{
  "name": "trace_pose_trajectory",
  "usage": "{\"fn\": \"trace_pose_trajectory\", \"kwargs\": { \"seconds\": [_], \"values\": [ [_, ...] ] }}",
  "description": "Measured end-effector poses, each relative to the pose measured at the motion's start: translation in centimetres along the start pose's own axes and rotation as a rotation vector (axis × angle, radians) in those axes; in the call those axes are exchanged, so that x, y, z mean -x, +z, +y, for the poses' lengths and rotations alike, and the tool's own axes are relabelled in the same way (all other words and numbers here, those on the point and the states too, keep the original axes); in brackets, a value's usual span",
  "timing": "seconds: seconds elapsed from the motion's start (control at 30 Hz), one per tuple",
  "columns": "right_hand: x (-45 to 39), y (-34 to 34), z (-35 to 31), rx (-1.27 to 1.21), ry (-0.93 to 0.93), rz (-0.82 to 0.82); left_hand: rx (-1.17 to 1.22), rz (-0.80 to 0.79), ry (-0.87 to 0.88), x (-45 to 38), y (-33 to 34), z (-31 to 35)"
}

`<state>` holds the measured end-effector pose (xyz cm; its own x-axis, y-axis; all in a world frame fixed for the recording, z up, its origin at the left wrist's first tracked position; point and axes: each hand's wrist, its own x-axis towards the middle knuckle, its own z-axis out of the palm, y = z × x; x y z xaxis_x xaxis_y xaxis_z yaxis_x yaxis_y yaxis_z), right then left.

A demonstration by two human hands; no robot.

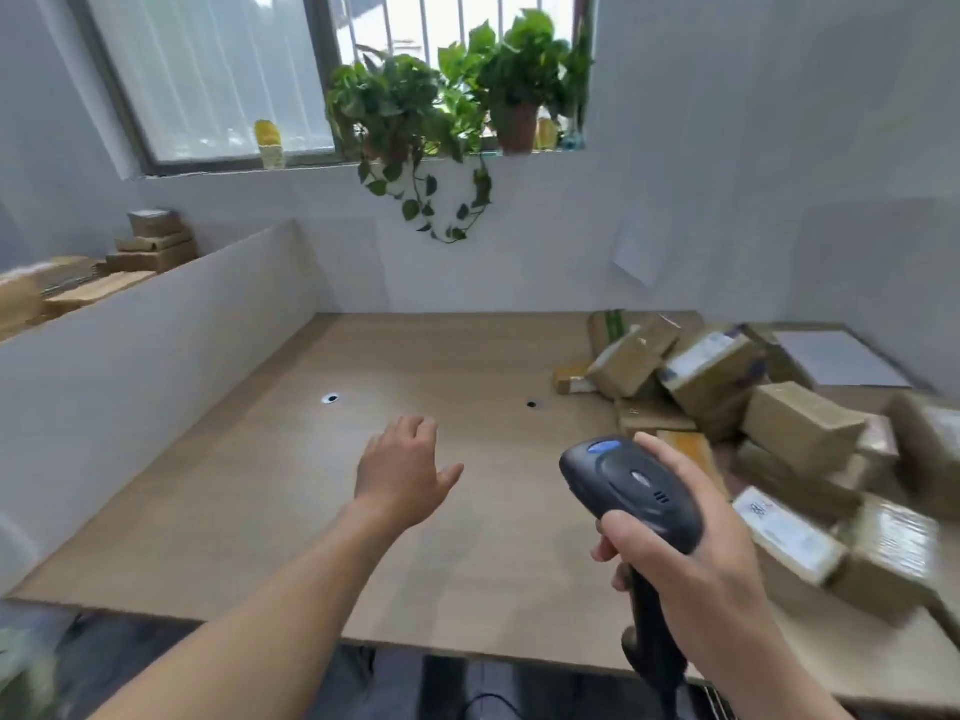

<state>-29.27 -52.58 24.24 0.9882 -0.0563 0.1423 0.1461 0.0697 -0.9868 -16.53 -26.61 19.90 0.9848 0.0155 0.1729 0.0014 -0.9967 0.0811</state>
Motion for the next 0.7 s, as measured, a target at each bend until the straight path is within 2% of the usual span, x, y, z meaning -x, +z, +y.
{"fn": "trace_pose_trajectory", "kwargs": {
  "seconds": [0.27, 0.43, 0.7],
  "values": [
    [-1.3, -10.1, 1.1, 0.1, -0.003, 0.298, 0.09, -0.096, 0.29, -7.7, 4.7, 14.6],
    [-4.0, -14.4, 2.0, 0.13, 0.023, 0.47, 0.196, -0.267, 0.341, -12.8, 9.5, 22.5],
    [-9.8, -17.9, 5.7, 0.178, 0.1, 0.594, 0.188, -0.584, 0.429, -19.3, 18.9, 32.5]
  ]
}}
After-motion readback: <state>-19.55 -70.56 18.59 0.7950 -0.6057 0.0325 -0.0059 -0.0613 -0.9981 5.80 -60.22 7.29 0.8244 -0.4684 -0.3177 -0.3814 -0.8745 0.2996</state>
